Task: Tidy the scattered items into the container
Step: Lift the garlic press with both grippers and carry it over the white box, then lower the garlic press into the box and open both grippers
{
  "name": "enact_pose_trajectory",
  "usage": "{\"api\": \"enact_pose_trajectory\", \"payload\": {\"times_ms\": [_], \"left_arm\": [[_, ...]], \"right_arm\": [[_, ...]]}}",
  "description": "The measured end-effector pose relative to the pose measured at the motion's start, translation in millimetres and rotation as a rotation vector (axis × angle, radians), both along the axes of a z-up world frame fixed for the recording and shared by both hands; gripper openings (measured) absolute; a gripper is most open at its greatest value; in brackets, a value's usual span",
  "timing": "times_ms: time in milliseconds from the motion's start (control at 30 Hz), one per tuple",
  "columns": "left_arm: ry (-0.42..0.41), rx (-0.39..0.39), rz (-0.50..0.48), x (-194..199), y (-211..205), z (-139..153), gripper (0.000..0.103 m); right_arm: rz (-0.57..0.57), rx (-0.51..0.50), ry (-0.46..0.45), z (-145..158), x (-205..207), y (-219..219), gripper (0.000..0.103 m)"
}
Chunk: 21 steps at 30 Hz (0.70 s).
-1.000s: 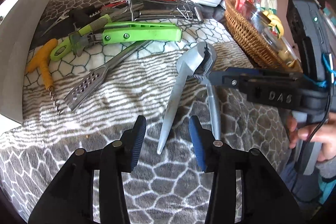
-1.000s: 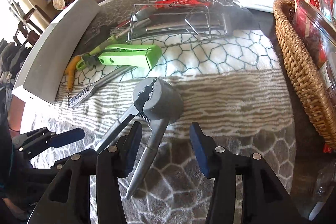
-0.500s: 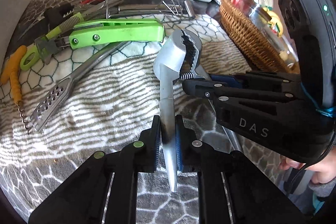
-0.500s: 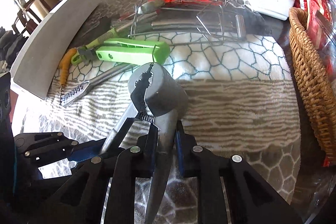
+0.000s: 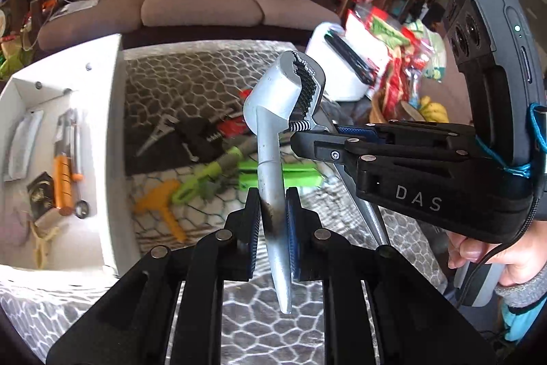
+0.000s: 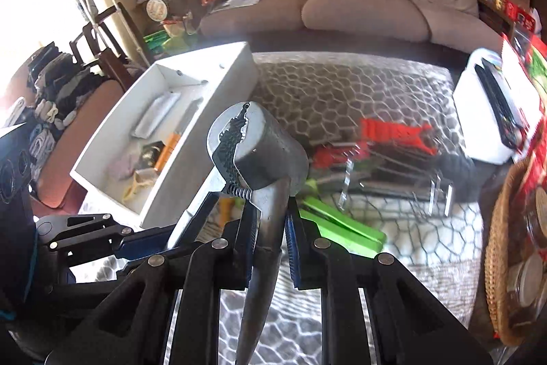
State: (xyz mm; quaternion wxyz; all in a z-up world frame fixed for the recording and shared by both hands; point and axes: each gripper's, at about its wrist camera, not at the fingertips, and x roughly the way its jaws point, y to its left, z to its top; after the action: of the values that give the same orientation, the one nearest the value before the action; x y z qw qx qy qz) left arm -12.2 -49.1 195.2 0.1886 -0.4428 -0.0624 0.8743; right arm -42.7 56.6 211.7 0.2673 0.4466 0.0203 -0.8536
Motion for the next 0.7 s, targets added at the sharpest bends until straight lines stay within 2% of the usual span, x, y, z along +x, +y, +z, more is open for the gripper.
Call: {"api": "enact_pose_trajectory", "payload": {"times_ms": [133,267,433,567,700], "left_arm": [[0.004,-0.017,0.09,-28.2,-79.1,17.9,0.013],[-0.037,-0.056,0.156,-62.2,-154.9,11.9,0.013],[-0.127,-0.06,0.218,-104.8,-232.2,-28.5,0.013],[-0.197,-0.11,0.23,-140.8,-266.8,-69.9,0.013],[-0.26,-0.054,0.272,-168.5,-297.3,-109.0,0.013]], "right_arm": [[0.056,-0.052,-0.021,13.2,-31.8,-80.7,0.015],[0.09,-0.086,-0.082,-1.4,-68.9,-160.8,0.015],[0.099,-0.088,-0.158,-44.2,-111.4,-246.9,0.015],[0.085,-0.081,-0.223,-87.8,-145.1,-293.4,0.015],[0.076,-0.076,-0.272,-125.5,-174.0,-322.6,0.015]]}}
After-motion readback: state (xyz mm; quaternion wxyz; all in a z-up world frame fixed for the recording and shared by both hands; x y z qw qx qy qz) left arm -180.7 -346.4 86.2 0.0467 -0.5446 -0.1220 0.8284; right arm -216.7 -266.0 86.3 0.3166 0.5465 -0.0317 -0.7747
